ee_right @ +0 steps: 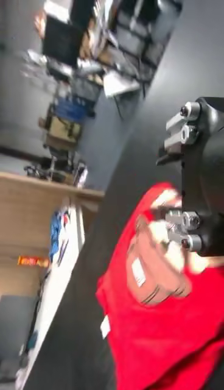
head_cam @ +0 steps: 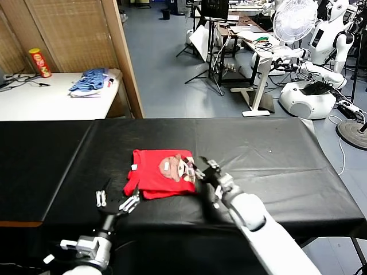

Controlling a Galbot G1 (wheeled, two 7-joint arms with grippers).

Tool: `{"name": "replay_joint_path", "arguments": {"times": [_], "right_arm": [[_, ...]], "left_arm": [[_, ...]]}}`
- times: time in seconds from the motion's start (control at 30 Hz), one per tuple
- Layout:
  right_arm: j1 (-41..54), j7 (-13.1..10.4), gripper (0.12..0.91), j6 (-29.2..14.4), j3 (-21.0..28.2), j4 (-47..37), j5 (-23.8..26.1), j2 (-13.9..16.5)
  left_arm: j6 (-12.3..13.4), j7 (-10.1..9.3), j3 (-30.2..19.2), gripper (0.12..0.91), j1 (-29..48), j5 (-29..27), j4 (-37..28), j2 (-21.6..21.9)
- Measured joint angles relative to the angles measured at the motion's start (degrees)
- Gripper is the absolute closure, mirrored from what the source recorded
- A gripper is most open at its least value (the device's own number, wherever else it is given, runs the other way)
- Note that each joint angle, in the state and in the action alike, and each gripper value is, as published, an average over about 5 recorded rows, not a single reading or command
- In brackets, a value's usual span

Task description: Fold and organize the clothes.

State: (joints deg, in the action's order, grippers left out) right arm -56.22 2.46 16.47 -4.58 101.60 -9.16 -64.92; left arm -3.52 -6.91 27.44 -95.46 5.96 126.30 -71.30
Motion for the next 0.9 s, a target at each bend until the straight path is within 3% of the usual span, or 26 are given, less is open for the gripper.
{"name": "replay_joint_path", "arguments": {"times": [0.1,0.2,0.37,0.5,0.73,0.9], "right_arm": [[-5.2,-2.4,0.314,-1.7,-3.1,4.4,-0.3,1.4],[-10.9,-4.7,0.241,-2.7,-6.6,8.8,-1.0,1.7],[-21.6,-9.2,0.228,-4.0,-11.8,16.0,-2.2,1.1],[-31.0,-12.2,0.227,-5.7,-15.0,21.3,-1.7,-0.3],[-45.8,-16.9,0.227,-7.6,-17.4,28.8,0.9,-3.2],[-53.4,-20.6,0.227,-5.7,-17.3,32.4,1.0,-4.2]], "left_arm": [[1.7,-0.02,0.2,0.232,-0.8,-0.7,-1.1,0.4],[1.7,-0.64,0.5,0.232,-1.6,-1.0,-1.6,0.8],[-1.0,-4.13,0.3,0.232,-4.2,0.5,-0.5,2.2],[-2.8,-5.06,1.2,0.232,-7.3,3.9,1.4,3.9],[-5.4,-4.37,4.3,0.232,-13.3,11.9,3.5,5.3],[-7.8,-3.27,7.2,0.232,-17.7,16.0,4.5,5.5]]}}
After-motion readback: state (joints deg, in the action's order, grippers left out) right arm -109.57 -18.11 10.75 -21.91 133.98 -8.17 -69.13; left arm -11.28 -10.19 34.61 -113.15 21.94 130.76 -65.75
